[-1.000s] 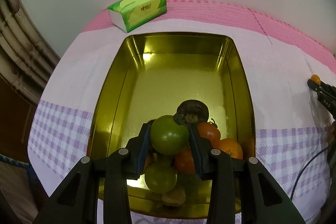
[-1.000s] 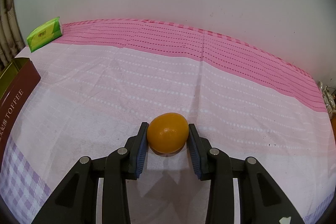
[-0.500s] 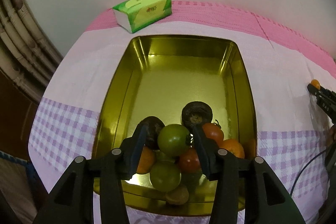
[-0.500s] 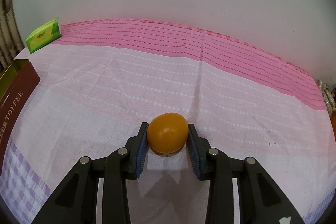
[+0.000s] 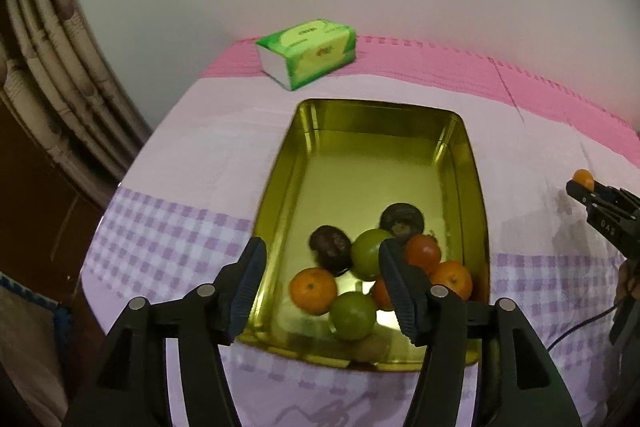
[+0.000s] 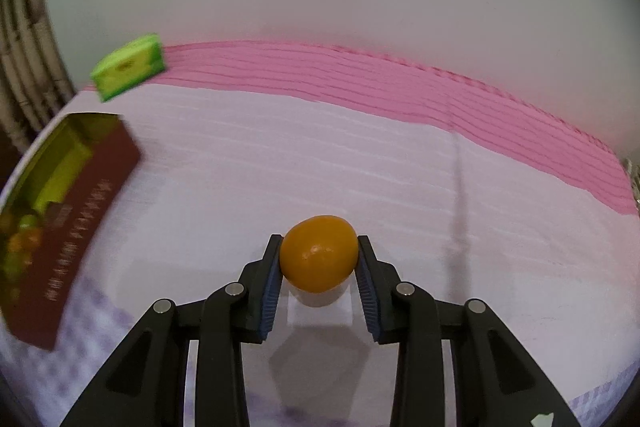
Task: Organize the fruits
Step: 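Carry the yellow-orange tomato into the tin tray and open the right tool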
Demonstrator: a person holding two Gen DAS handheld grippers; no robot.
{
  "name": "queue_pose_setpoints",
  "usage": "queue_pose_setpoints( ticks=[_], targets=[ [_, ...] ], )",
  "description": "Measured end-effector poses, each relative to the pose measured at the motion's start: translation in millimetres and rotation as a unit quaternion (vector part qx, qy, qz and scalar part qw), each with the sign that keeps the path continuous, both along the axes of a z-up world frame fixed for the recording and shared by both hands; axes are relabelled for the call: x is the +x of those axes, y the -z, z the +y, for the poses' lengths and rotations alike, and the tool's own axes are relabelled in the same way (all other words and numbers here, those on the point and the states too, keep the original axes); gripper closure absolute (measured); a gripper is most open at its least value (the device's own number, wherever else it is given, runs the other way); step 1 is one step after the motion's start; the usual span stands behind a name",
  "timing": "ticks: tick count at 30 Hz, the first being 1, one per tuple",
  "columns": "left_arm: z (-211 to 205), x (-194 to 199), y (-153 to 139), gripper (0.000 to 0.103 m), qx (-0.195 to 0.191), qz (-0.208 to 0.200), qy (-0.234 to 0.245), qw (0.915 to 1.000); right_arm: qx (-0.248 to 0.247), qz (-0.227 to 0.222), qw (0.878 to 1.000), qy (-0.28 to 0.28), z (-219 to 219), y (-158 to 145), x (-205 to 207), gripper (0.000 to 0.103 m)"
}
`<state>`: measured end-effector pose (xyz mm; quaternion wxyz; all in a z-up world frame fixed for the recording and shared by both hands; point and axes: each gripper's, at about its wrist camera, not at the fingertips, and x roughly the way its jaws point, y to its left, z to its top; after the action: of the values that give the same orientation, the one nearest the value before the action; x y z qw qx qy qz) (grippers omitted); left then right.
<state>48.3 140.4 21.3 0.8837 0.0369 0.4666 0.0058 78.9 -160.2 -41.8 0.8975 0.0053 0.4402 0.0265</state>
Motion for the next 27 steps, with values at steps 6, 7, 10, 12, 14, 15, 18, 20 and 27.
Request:
queue_pose_setpoints(
  ticks=[6, 7, 10, 12, 14, 15, 18, 20, 27],
  targets=[
    [20, -10, -4, 0.041, 0.001, 0.000, -0.024, 0.9997, 0.015, -0.019, 0.998, -0.058, 56, -25, -6, 0.071],
    [24, -12, -4, 0.041, 0.003, 0.000, -0.029, 0.9996, 0.018, -0.022, 0.997, -0.068, 66, -29, -8, 0.071],
    [31, -14, -4, 0.041, 0.001, 0.004, -0.039, 0.9992, 0.024, -0.028, 0.994, -0.104, 98, -38, -13, 0.071],
    [36, -17, -3, 0.041, 0.001, 0.006, -0.046, 0.9989, 0.028, -0.029, 0.992, -0.123, 114, -42, -14, 0.071],
    [39, -20, -1, 0.041, 0.003, 0.008, -0.049, 0.9988, 0.029, -0.031, 0.989, -0.142, 132, -45, -16, 0.071],
    [40, -22, -1, 0.041, 0.004, 0.010, -0.050, 0.9987, 0.030, -0.031, 0.988, -0.150, 140, -46, -17, 0.071],
    [42, -25, 1, 0.041, 0.006, 0.014, -0.051, 0.9986, 0.032, -0.031, 0.984, -0.172, 160, -48, -20, 0.071],
    [43, -27, 2, 0.041, 0.007, 0.014, -0.051, 0.9986, 0.034, -0.029, 0.982, -0.185, 175, -47, -19, 0.071],
    [48, -29, 1, 0.041, 0.003, 0.015, -0.059, 0.9981, 0.019, -0.021, 0.977, -0.210, 207, -38, -15, 0.071]
  ],
)
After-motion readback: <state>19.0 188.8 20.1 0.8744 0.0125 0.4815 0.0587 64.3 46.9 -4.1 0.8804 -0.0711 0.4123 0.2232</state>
